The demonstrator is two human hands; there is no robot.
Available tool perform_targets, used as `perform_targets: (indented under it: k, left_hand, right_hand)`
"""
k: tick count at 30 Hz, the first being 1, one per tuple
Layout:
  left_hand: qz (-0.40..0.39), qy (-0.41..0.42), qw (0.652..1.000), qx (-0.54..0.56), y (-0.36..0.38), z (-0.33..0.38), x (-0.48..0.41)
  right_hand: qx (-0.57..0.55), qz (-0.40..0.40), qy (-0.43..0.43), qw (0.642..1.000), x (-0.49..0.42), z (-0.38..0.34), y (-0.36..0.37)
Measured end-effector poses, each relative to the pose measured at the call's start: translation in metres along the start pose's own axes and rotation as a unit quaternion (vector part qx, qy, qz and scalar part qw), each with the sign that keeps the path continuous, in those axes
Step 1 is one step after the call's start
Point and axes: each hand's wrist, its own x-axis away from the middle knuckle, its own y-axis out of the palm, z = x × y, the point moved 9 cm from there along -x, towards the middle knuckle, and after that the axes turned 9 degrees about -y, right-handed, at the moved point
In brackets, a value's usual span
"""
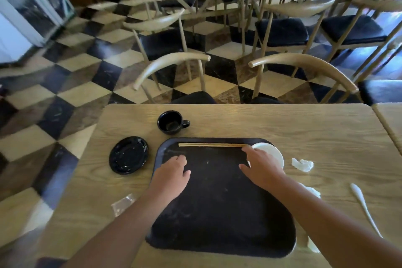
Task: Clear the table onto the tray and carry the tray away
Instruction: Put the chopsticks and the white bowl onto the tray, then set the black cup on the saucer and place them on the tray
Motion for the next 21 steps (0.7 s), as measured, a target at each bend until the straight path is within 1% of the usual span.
perform_targets:
  k: [6, 9, 14, 17, 21]
  left_hand:
    - [0.016, -0.03, 0.998, 0.047, -0.016, -0.078, 0.001]
    - [0.01, -0.063, 0.996, 0.056, -0.023, -0.129, -0.013]
    - [0.005, -0.115, 0.99, 0.076, -0.03, -0.208, -0.039]
    - [-0.002, -0.172, 0.978, 0.118, -0.022, -0.258, -0.052]
    - [0.01, -0.224, 0.962, 0.154, -0.008, -0.308, -0.061]
  right_hand:
    - [-0.011, -0.019, -0.017, 1.0, -0.039, -0.05, 0.007]
    - [-0.018, -0.025, -0.022, 0.999, -0.074, -0.076, 0.014]
    - [-0.053, -0.044, 0.002, 0.998, -0.13, -0.104, 0.037]
    - [-0.076, -0.053, 0.033, 0.995, -0.162, -0.108, 0.051]
    - [-0.122, -0.054, 0.073, 0.988, -0.198, -0.104, 0.063]
